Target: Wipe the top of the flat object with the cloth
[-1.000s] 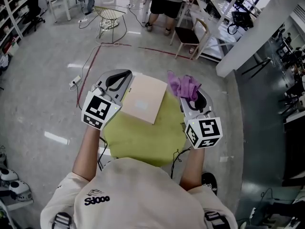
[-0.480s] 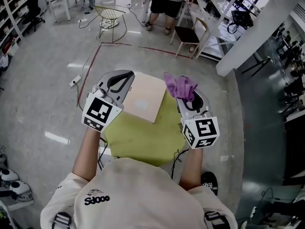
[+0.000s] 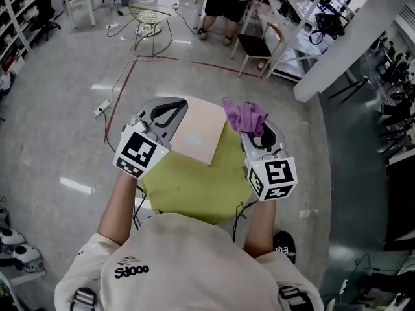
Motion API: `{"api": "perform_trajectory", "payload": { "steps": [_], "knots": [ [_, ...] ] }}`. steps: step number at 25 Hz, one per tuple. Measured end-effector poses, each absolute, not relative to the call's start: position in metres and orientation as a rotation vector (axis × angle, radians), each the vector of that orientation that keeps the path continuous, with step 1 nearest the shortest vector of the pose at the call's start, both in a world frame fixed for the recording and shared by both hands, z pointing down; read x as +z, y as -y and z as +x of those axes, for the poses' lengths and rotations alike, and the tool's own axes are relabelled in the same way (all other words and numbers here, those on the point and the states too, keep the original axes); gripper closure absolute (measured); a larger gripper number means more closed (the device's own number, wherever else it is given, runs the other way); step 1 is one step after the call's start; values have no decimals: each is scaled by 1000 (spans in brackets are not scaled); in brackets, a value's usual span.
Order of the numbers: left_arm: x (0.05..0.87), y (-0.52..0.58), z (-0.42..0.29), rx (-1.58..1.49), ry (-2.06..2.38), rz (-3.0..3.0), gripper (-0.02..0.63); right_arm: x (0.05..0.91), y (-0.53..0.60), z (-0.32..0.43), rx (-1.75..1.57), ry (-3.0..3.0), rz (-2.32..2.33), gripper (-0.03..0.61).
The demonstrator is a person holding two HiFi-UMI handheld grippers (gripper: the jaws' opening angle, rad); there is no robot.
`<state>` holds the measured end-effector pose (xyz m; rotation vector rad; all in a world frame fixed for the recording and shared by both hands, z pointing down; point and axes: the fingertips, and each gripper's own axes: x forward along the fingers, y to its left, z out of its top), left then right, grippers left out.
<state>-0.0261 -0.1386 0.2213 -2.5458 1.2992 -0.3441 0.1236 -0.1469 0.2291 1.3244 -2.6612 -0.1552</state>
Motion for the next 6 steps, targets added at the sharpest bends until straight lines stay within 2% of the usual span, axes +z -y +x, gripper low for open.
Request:
{"api": "perform_trajectory", "payload": {
  "steps": [6],
  "knots": [
    [219, 138, -25, -330, -1268, -2570, 608, 229, 147, 118, -161, 2657, 1315, 408]
  ]
}}
